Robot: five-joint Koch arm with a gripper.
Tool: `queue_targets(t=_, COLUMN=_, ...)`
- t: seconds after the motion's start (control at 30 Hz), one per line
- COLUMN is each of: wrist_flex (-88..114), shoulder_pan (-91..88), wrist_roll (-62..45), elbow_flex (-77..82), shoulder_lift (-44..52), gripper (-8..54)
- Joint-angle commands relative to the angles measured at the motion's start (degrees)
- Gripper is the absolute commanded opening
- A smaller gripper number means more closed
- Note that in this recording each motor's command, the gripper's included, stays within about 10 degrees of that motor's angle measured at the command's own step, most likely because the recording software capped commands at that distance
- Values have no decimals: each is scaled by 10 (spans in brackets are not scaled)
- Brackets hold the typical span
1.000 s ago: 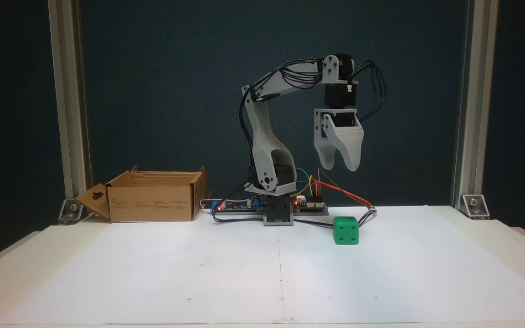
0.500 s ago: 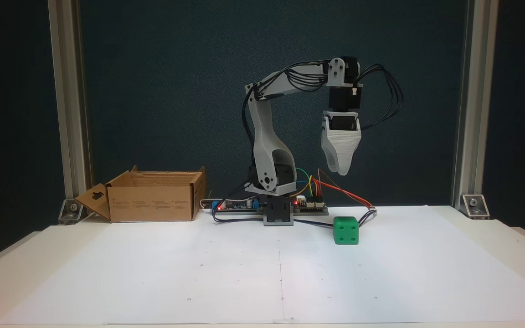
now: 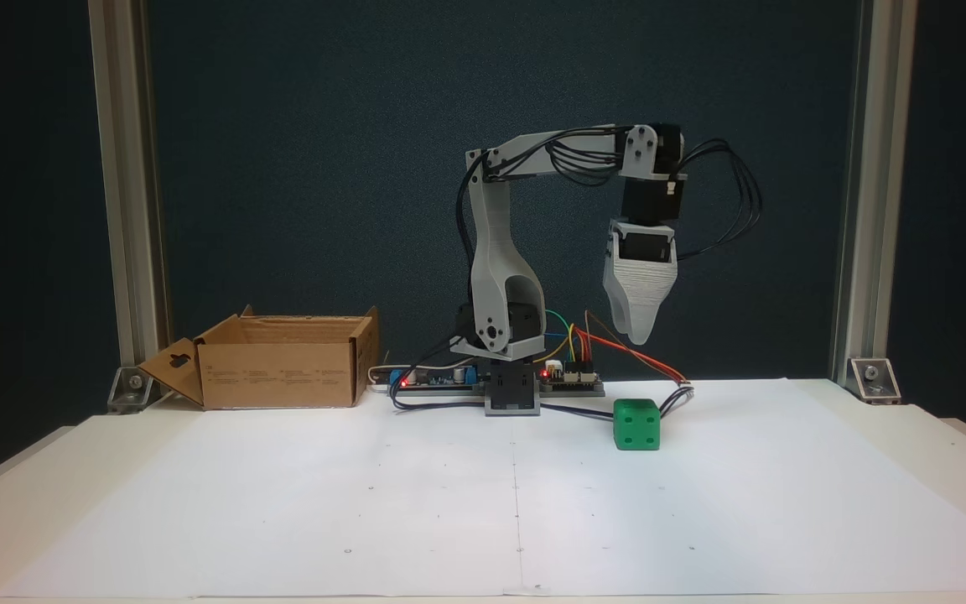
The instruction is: Grasp a green dice and put it in the bin.
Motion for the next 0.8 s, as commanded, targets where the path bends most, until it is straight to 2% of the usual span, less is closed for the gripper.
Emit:
queue_targets(t=0.0, wrist_flex=0, shoulder_pan=-1, wrist_roll=51, elbow_flex=-31, shoulder_lift=0, gripper=444)
queue_targets(t=0.47, wrist_flex=-9, shoulder_pan=4, wrist_roll=64, elbow_flex=-30, shoulder_lift=-34, gripper=439)
queue_targets(t=0.77, wrist_flex=-127, shoulder_pan=0, wrist_roll=74, elbow_flex=63, shoulder_lift=-26, gripper=432)
